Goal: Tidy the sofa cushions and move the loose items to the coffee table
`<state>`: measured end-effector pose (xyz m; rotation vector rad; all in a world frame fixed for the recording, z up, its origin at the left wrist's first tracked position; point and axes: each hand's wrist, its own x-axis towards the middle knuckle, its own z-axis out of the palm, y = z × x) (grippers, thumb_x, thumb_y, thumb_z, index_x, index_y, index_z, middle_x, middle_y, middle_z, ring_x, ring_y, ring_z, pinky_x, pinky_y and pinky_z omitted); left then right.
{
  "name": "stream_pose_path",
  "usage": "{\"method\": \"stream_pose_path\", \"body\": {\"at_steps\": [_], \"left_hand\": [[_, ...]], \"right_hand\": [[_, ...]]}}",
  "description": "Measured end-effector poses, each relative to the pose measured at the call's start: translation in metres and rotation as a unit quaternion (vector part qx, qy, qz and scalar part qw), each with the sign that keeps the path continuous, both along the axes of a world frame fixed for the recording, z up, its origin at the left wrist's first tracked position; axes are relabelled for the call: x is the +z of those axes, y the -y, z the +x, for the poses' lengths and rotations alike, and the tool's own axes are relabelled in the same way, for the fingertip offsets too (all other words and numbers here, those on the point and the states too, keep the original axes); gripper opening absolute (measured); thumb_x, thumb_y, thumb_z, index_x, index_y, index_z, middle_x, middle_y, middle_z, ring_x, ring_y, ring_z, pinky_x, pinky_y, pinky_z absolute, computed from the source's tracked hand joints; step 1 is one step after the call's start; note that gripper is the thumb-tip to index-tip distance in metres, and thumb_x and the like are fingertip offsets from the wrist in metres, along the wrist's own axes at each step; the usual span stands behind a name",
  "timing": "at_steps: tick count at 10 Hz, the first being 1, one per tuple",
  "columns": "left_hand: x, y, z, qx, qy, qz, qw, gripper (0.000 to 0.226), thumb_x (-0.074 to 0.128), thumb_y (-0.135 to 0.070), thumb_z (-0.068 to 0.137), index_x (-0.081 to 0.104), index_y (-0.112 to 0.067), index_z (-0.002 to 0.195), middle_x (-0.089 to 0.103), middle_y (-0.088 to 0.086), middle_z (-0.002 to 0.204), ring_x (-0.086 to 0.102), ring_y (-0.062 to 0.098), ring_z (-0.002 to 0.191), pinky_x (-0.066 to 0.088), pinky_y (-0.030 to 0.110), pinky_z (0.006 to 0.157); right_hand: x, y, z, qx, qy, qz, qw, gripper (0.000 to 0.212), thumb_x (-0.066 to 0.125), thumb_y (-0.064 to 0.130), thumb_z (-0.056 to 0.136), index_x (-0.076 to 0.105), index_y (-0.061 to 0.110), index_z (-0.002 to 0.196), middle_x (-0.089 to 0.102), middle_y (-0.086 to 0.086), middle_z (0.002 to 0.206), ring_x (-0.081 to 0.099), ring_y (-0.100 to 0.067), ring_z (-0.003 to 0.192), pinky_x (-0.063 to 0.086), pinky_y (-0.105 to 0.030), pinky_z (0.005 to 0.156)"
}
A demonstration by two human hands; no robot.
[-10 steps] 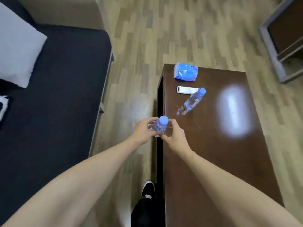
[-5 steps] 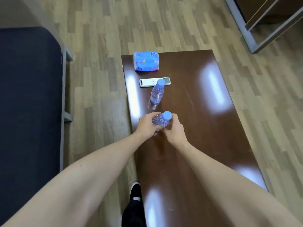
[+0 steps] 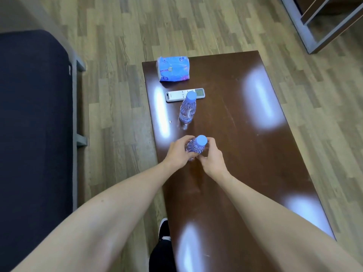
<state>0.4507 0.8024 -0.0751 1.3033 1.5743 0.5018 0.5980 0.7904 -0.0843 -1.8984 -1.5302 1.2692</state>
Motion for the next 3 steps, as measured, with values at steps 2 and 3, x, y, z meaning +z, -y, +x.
{"method": "stream_pose_path", "body": {"at_steps": [2, 3], "left_hand": [[0.005, 0.003, -0.002, -0.001, -0.009, -0.019, 1.0, 0.076, 0.078, -0.01, 0.079, 0.043, -0.014, 0.146, 0.058, 0.008, 0.139, 0.056, 0.02, 0.126, 0.039, 0.003, 0.083], [0.011, 0.014, -0.014, 0.057, -0.015, -0.021, 0.998, 0.061, 0.075, -0.015, 0.083, 0.05, -0.01, 0.139, 0.06, 0.012, 0.134, 0.063, 0.023, 0.113, 0.039, 0.009, 0.085]], "right_hand": [[-0.002, 0.001, 0.0, -0.01, -0.012, 0.001, 1.0, 0.055, 0.069, 0.004, 0.085, 0.042, 0.022, 0.129, 0.063, 0.004, 0.12, 0.063, -0.01, 0.102, 0.043, -0.008, 0.074], [0.006, 0.01, -0.003, -0.072, -0.027, -0.007, 0.997, 0.06, 0.066, -0.002, 0.086, 0.041, 0.02, 0.136, 0.056, 0.002, 0.132, 0.063, -0.015, 0.107, 0.048, -0.016, 0.084]]}}
